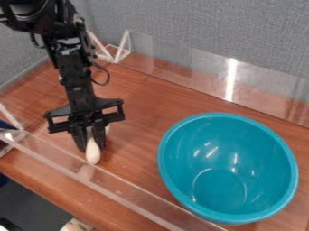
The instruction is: Put the mushroom in the blue bowl
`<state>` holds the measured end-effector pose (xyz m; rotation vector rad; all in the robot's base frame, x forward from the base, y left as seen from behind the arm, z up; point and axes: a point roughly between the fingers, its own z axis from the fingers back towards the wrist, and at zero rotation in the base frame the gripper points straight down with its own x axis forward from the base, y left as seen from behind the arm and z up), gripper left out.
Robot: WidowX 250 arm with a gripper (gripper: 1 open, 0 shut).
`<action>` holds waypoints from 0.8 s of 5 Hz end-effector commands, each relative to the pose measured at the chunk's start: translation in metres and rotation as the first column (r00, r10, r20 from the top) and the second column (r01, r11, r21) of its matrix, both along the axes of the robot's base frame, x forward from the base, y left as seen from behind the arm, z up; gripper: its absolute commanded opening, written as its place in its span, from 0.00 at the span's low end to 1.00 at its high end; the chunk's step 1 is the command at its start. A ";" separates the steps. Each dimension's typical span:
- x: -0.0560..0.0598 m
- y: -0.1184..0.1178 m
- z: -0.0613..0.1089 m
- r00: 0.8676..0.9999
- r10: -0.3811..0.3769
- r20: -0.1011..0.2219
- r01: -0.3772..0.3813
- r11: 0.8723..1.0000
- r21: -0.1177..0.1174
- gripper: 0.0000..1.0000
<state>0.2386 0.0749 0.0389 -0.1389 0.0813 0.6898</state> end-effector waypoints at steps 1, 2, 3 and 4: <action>0.008 0.009 0.026 0.997 0.020 0.072 -0.021 1.000 0.018 0.00; 0.008 0.010 0.032 0.997 0.015 0.075 -0.016 1.000 0.013 0.00; 0.007 0.011 0.034 0.997 0.010 0.073 -0.011 1.000 0.007 0.00; 0.007 0.011 0.034 0.998 0.006 0.068 -0.007 1.000 0.004 0.00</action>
